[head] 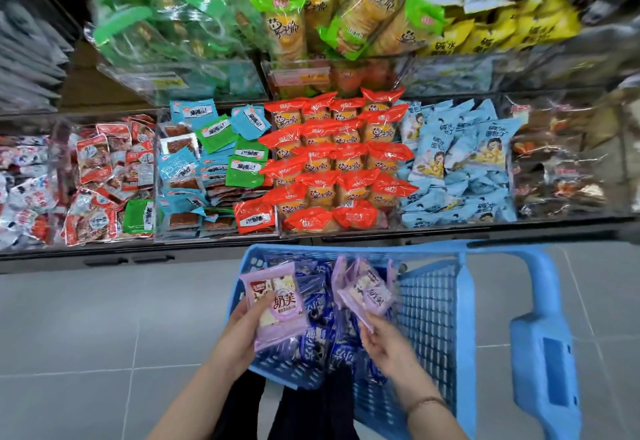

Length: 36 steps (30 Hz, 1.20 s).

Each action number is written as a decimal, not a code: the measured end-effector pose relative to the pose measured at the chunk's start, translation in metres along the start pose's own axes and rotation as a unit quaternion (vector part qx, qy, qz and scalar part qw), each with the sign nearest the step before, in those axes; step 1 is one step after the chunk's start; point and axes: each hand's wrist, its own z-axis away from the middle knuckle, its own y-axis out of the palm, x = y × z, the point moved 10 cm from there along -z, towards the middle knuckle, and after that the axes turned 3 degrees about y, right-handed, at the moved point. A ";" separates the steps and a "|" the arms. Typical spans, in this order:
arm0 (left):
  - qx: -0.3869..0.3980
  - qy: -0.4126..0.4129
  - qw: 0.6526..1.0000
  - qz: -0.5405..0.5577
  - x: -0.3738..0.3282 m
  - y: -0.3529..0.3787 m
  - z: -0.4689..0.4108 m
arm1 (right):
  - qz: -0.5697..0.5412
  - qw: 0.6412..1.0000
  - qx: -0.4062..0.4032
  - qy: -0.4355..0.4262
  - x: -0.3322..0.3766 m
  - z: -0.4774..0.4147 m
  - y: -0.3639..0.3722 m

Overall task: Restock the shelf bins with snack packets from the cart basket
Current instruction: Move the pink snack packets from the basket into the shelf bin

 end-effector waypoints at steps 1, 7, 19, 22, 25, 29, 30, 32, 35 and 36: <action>0.002 -0.002 1.000 -0.004 -0.002 0.003 0.001 | 0.019 1.000 0.015 -0.007 -0.003 0.007 0.002; 0.036 0.016 0.999 -0.003 -0.028 0.005 0.013 | 0.072 0.993 0.054 -0.070 0.003 0.046 0.023; 0.053 0.096 0.986 0.126 -0.120 -0.123 0.060 | 0.127 0.968 0.102 -0.188 -0.007 0.097 0.143; 0.074 0.122 0.983 0.119 -0.147 -0.175 0.077 | 0.136 0.963 0.093 -0.211 -0.044 0.104 0.173; 0.064 0.141 0.982 0.110 -0.175 -0.226 0.094 | 0.130 0.960 0.104 -0.225 -0.087 0.113 0.205; 0.058 0.161 0.978 0.117 -0.215 -0.281 0.112 | 0.113 0.957 0.124 -0.236 -0.130 0.126 0.254; 0.064 0.164 0.977 0.116 -0.223 -0.289 0.116 | 0.115 0.956 0.124 -0.239 -0.136 0.129 0.265; 0.074 0.173 0.975 0.116 -0.240 -0.300 0.121 | 0.138 0.951 0.118 -0.250 -0.146 0.137 0.284; 0.090 0.171 0.974 0.115 -0.266 -0.304 0.126 | 0.204 0.933 0.107 -0.278 -0.148 0.152 0.314; 0.097 0.168 0.975 0.108 -0.275 -0.303 0.127 | 0.222 0.925 0.105 -0.290 -0.144 0.157 0.324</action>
